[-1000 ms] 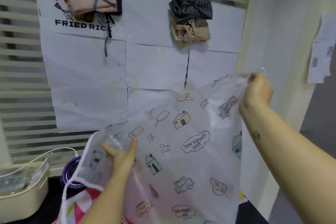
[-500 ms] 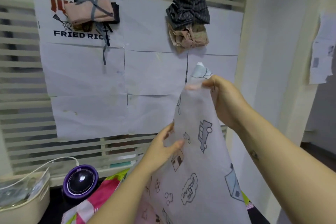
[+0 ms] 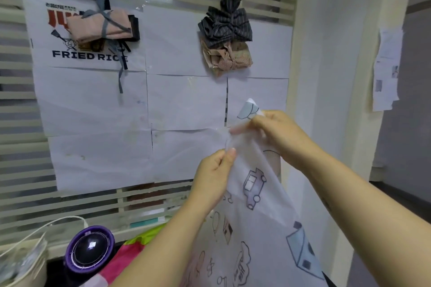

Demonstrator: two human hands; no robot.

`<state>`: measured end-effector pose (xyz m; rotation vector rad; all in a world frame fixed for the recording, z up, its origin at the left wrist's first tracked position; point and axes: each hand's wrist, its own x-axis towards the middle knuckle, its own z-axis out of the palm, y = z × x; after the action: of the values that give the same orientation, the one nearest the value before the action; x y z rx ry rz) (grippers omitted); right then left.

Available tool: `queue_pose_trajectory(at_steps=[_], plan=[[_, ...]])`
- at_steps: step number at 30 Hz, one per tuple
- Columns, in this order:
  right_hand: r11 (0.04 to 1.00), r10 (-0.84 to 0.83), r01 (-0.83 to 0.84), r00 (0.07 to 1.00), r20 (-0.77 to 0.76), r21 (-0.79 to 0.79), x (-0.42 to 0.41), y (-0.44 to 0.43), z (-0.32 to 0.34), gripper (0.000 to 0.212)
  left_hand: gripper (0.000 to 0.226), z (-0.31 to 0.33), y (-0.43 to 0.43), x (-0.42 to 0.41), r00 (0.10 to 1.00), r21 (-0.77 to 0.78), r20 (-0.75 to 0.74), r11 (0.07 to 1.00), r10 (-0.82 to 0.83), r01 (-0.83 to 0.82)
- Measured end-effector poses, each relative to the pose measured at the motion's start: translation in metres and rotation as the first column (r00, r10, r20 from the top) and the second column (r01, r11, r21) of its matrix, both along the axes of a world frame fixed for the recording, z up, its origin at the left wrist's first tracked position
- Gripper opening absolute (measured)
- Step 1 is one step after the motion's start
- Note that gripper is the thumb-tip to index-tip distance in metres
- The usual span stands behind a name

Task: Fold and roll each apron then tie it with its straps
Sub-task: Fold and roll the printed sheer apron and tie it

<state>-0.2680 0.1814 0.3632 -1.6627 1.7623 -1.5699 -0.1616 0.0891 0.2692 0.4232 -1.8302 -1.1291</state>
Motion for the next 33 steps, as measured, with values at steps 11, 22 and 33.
queue_pose_trajectory(at_steps=[11,22,33], plan=[[0.830,-0.517,0.482,0.473,-0.713,-0.281,-0.032,0.014,0.042,0.061,0.029,0.078,-0.039,0.011,0.948,-0.482,0.253,0.875,0.195,-0.052],[0.889,-0.243,0.440,0.217,-0.945,-0.127,0.003,-0.021,0.054,0.016,0.023,0.055,-0.040,0.037,0.982,-0.270,0.046,0.948,0.185,-0.167],[0.856,-0.430,0.417,0.245,-0.869,-0.306,0.010,-0.045,0.007,0.035,0.025,-0.108,-0.026,0.042,0.930,0.043,0.360,0.994,0.079,-0.101]])
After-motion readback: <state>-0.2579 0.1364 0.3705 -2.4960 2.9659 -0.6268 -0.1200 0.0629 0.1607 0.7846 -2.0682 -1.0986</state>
